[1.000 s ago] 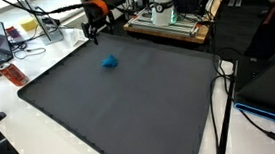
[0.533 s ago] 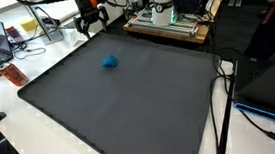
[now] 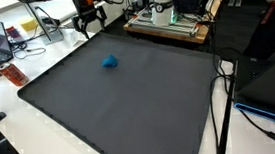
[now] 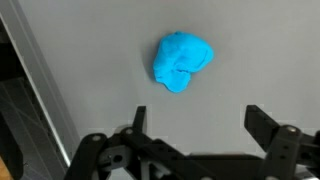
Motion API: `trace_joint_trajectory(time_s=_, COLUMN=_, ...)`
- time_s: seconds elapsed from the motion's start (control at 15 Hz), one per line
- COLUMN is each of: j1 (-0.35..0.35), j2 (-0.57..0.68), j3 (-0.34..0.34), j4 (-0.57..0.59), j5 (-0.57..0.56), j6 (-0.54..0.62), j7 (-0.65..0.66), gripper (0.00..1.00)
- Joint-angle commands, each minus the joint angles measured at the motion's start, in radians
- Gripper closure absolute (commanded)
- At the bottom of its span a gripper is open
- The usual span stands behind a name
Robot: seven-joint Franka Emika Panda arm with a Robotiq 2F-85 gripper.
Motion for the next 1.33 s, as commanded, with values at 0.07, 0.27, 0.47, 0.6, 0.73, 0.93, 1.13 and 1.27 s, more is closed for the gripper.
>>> trace_joint_trajectory(time_s=0.07, j1=-0.067, j2=0.081, j3=0.070, j4=0.040, j5=0.000, j6=0.023, j7=-0.062, gripper=0.00)
trace_joint_trajectory(time_s=0.27, j1=-0.092, j2=0.118, j3=0.088, j4=0.059, j5=0.000, j6=0.023, j7=-0.091, gripper=0.00)
trace_joint_trajectory(time_s=0.47, j1=-0.103, j2=0.148, j3=0.090, j4=0.076, j5=0.000, j6=0.024, j7=-0.122, gripper=0.00)
trace_joint_trajectory(time_s=0.6, j1=-0.108, j2=0.173, j3=0.090, j4=0.088, j5=0.000, j6=0.024, j7=-0.143, gripper=0.00)
trace_joint_trajectory(time_s=0.73, j1=-0.115, j2=0.198, j3=0.092, j4=0.099, j5=0.000, j6=0.023, j7=-0.164, gripper=0.00)
trace_joint_trajectory(time_s=0.93, j1=-0.134, j2=0.237, j3=0.102, j4=0.111, j5=0.000, j6=0.024, j7=-0.190, gripper=0.00)
trace_joint_trajectory(time_s=1.13, j1=-0.157, j2=0.273, j3=0.110, j4=0.121, j5=0.000, j6=0.024, j7=-0.214, gripper=0.00)
trace_joint_trajectory(time_s=1.27, j1=-0.173, j2=0.294, j3=0.114, j4=0.128, j5=0.000, j6=0.024, j7=-0.231, gripper=0.00)
